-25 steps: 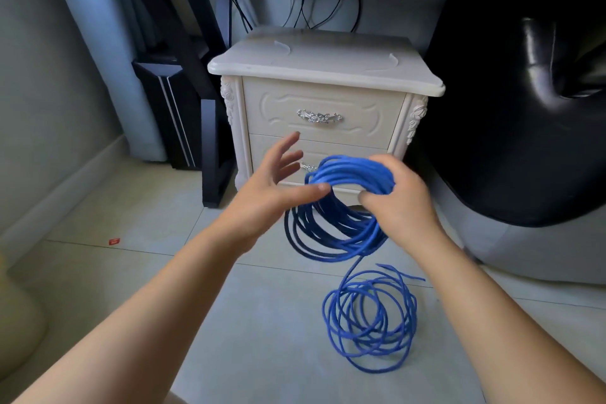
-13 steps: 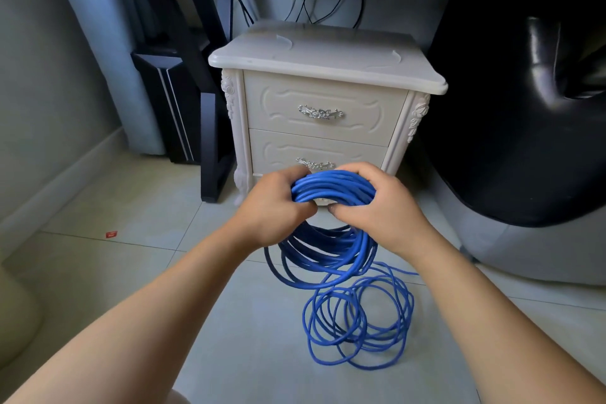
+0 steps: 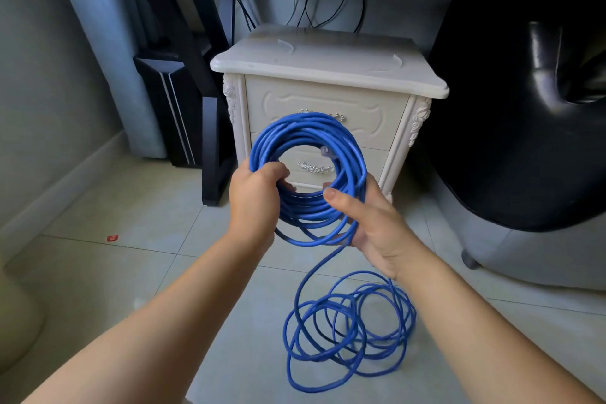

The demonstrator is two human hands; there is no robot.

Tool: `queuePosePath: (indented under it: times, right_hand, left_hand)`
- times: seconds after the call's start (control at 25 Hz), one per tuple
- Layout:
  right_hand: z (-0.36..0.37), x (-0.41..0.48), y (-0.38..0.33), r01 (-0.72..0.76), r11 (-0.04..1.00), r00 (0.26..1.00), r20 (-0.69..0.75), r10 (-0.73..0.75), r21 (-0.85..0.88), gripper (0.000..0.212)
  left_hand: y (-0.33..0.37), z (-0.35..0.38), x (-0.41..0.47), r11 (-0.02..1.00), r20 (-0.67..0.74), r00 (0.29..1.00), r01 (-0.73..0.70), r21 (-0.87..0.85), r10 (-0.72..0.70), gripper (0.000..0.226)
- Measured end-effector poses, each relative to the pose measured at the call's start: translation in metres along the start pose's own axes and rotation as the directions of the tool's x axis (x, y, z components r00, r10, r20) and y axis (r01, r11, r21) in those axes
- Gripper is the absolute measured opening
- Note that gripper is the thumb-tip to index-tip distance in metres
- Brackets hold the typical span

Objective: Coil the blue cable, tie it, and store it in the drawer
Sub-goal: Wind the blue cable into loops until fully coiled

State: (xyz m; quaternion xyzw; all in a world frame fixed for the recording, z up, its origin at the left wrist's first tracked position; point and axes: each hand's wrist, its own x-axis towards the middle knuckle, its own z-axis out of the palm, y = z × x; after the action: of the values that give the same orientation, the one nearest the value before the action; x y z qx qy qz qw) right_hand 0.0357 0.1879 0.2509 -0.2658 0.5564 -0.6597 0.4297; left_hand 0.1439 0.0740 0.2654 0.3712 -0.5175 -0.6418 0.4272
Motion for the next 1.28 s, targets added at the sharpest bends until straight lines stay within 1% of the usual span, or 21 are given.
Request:
queuePosePath:
  times: [0.08, 0.12, 0.2, 0.24, 0.32, 0.4, 0.48, 0.56, 0.6, 0.64, 0.68, 0.72, 0.76, 0.8, 0.84, 0.92, 0.96, 1.0, 1.08, 1.16, 1.28]
  right_hand:
    - [0.011, 0.002, 0.009, -0.013, 0.995, 0.997, -0.077, 0.020, 0.097, 0.059]
    - [0.012, 0.004, 0.009, -0.012, 0.988, 0.992, -0.124, 0.032, 0.153, 0.049]
    - [0.006, 0.009, 0.005, 0.031, 0.981, 0.969, -0.248, 0.018, 0.191, 0.025]
    - [0.000, 0.011, 0.003, 0.063, 0.984, 0.952, -0.306, -0.010, 0.165, 0.020]
    - [-0.011, 0.016, -0.001, 0.108, 0.994, 0.921, -0.378, -0.093, 0.019, 0.023]
    - [-0.015, 0.019, -0.005, 0.127, 0.977, 0.899, -0.396, -0.186, -0.170, 0.026]
    - [-0.018, 0.018, -0.009, 0.138, 0.940, 0.880, -0.398, -0.262, -0.314, 0.027]
    - [-0.022, 0.016, -0.011, 0.140, 0.868, 0.864, -0.371, -0.342, -0.476, 0.028]
    - [-0.022, 0.014, -0.011, 0.138, 0.805, 0.862, -0.330, -0.384, -0.577, 0.031]
    - [-0.021, 0.011, -0.011, 0.137, 0.724, 0.868, -0.270, -0.416, -0.676, 0.033]
    - [-0.018, 0.009, -0.010, 0.147, 0.632, 0.880, -0.191, -0.435, -0.761, 0.034]
    - [-0.014, 0.006, -0.009, 0.172, 0.538, 0.893, -0.100, -0.439, -0.825, 0.035]
    - [-0.009, 0.004, -0.007, 0.199, 0.453, 0.904, -0.016, -0.427, -0.869, 0.037]
    - [-0.005, 0.001, -0.006, 0.226, 0.394, 0.911, 0.050, -0.409, -0.891, 0.039]
    - [-0.003, 0.000, -0.004, 0.241, 0.370, 0.914, 0.082, -0.396, -0.897, 0.040]
    - [0.000, -0.002, -0.004, 0.253, 0.394, 0.911, 0.080, -0.405, -0.884, 0.042]
    - [0.001, -0.002, -0.004, 0.248, 0.442, 0.911, 0.052, -0.409, -0.862, 0.044]
    - [0.001, -0.002, -0.006, 0.240, 0.508, 0.915, 0.018, -0.404, -0.827, 0.050]
    - [-0.001, -0.002, -0.013, 0.251, 0.637, 0.927, -0.008, -0.374, -0.728, 0.062]
    - [-0.007, -0.003, -0.022, 0.283, 0.736, 0.944, 0.044, -0.326, -0.616, 0.062]
    - [-0.020, -0.005, -0.032, 0.247, 0.850, 0.969, 0.129, -0.212, -0.465, 0.058]
  left_hand:
    - [-0.003, 0.008, -0.009, 0.997, -0.031, 0.998, 0.060, -0.048, -0.062, 0.012]
    - [-0.005, 0.011, -0.012, 0.991, 0.000, 0.993, 0.114, -0.076, -0.114, 0.012]
    - [-0.007, 0.014, -0.014, 0.964, 0.170, 0.963, 0.232, -0.126, -0.209, 0.014]
    - [-0.008, 0.013, -0.014, 0.955, 0.282, 0.933, 0.268, -0.126, -0.225, 0.014]
    - [-0.012, 0.007, -0.012, 0.962, 0.431, 0.870, 0.273, -0.015, -0.241, 0.012]
    - [-0.012, 0.000, -0.007, 0.956, 0.491, 0.823, 0.276, 0.097, -0.288, 0.031]
    - [-0.007, -0.006, 0.002, 0.965, 0.523, 0.813, 0.243, 0.095, -0.256, 0.054]
    - [-0.001, -0.014, 0.012, 0.992, 0.550, 0.826, 0.085, 0.088, -0.120, 0.078]
    - [0.002, -0.016, 0.014, 0.986, 0.560, 0.827, -0.055, 0.156, -0.043, 0.089]
    - [0.003, -0.018, 0.014, 0.941, 0.581, 0.813, -0.218, 0.259, 0.029, 0.094]
    - [0.004, -0.018, 0.011, 0.846, 0.623, 0.775, -0.398, 0.355, 0.103, 0.095]
    - [0.002, -0.017, 0.007, 0.715, 0.675, 0.718, -0.562, 0.417, 0.171, 0.093]
    - [-0.002, -0.016, 0.005, 0.587, 0.725, 0.657, -0.677, 0.445, 0.209, 0.090]
    - [-0.005, -0.013, 0.001, 0.488, 0.755, 0.623, -0.734, 0.472, 0.207, 0.085]
    - [-0.007, -0.010, -0.001, 0.423, 0.752, 0.632, -0.743, 0.519, 0.188, 0.076]
    - [-0.008, -0.004, -0.003, 0.347, 0.681, 0.706, -0.698, 0.626, 0.193, 0.049]
    - [-0.007, -0.002, -0.004, 0.346, 0.640, 0.735, -0.673, 0.653, 0.223, 0.039]
    - [-0.007, -0.002, -0.003, 0.387, 0.601, 0.759, -0.648, 0.656, 0.253, 0.033]
    - [-0.005, -0.003, -0.003, 0.550, 0.537, 0.803, -0.580, 0.601, 0.259, 0.028]
    - [-0.003, -0.005, -0.002, 0.696, 0.486, 0.848, -0.481, 0.533, 0.213, 0.023]
    - [0.002, -0.005, -0.001, 0.855, 0.422, 0.897, -0.321, 0.408, 0.135, 0.021]
